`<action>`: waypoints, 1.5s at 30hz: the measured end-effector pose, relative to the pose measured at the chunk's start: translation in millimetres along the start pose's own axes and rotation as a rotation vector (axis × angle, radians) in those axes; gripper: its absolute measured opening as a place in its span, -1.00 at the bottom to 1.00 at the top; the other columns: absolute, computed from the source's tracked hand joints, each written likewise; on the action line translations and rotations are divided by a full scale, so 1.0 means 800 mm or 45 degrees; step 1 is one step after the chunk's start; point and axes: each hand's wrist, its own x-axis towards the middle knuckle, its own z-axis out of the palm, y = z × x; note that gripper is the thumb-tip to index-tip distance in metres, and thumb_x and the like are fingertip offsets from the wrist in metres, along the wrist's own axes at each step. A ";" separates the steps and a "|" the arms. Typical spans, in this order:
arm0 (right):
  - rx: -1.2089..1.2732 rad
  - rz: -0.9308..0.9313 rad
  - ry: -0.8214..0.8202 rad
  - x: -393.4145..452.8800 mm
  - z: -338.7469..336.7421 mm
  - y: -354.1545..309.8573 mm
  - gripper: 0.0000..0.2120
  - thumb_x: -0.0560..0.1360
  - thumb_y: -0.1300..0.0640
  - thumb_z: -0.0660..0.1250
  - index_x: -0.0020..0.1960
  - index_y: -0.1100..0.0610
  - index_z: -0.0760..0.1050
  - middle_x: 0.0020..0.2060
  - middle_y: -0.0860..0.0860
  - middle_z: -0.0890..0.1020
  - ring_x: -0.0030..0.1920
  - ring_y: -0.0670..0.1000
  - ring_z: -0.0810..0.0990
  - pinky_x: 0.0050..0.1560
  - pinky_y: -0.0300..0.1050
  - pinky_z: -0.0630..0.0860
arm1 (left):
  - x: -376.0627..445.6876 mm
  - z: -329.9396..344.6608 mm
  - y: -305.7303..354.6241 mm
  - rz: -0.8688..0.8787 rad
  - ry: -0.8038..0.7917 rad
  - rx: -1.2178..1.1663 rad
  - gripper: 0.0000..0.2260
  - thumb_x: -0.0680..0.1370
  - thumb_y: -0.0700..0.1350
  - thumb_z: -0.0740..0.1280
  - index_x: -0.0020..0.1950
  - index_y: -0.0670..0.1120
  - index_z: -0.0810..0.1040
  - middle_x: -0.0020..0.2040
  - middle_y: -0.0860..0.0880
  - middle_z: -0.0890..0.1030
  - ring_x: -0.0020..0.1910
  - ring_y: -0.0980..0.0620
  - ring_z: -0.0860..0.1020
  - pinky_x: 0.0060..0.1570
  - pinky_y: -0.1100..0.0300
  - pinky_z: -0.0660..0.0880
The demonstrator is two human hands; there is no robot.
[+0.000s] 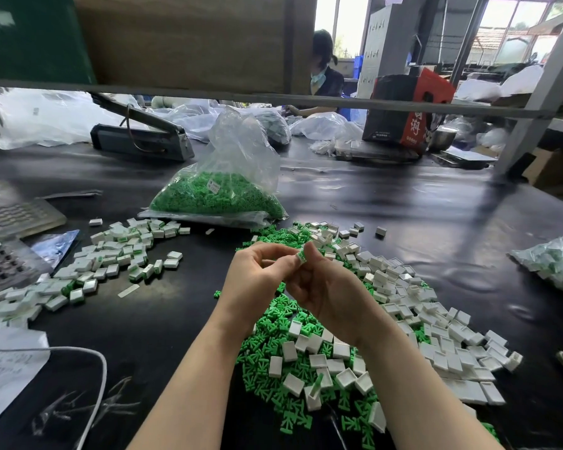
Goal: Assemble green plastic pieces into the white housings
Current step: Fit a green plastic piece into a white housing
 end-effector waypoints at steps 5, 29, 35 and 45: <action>-0.182 -0.078 0.003 -0.001 -0.004 0.001 -0.52 0.47 -0.19 0.30 0.00 0.26 0.55 -0.36 0.04 0.53 -0.27 0.02 0.39 -0.15 -0.10 0.26 | -0.001 0.000 0.001 0.020 -0.004 0.061 -0.87 0.51 -0.27 0.38 -0.16 -0.07 0.65 -0.39 0.04 0.65 -0.38 0.21 0.59 -0.38 0.40 0.46; -0.348 -0.176 -0.005 -0.004 -0.001 0.000 -0.73 0.52 -0.14 0.28 -0.07 0.03 0.64 -0.33 0.04 0.56 -0.27 0.01 0.38 -0.23 -0.14 0.27 | 0.000 0.008 0.000 -0.015 -0.041 -0.121 -0.88 0.32 -0.21 0.32 -0.22 -0.24 0.57 -0.49 -0.15 0.52 -0.55 -0.01 0.46 -0.47 0.21 0.47; -0.318 -0.172 0.015 -0.003 -0.002 0.003 -0.68 0.52 -0.13 0.27 -0.04 0.11 0.62 -0.33 0.07 0.54 -0.23 0.11 0.35 -0.20 -0.10 0.25 | 0.002 0.009 -0.003 -0.030 -0.018 -0.127 -0.86 0.31 -0.20 0.34 -0.20 -0.25 0.57 -0.49 -0.17 0.52 -0.54 -0.03 0.45 -0.44 0.18 0.48; -0.132 -0.147 0.009 -0.002 0.001 0.003 -0.60 0.47 -0.04 0.33 0.13 0.24 0.59 -0.30 0.05 0.47 -0.27 -0.02 0.41 -0.18 -0.15 0.31 | 0.000 0.010 0.001 0.020 -0.013 -0.078 -0.86 0.30 -0.20 0.32 -0.21 -0.22 0.59 -0.46 -0.15 0.53 -0.47 -0.04 0.49 -0.40 0.16 0.48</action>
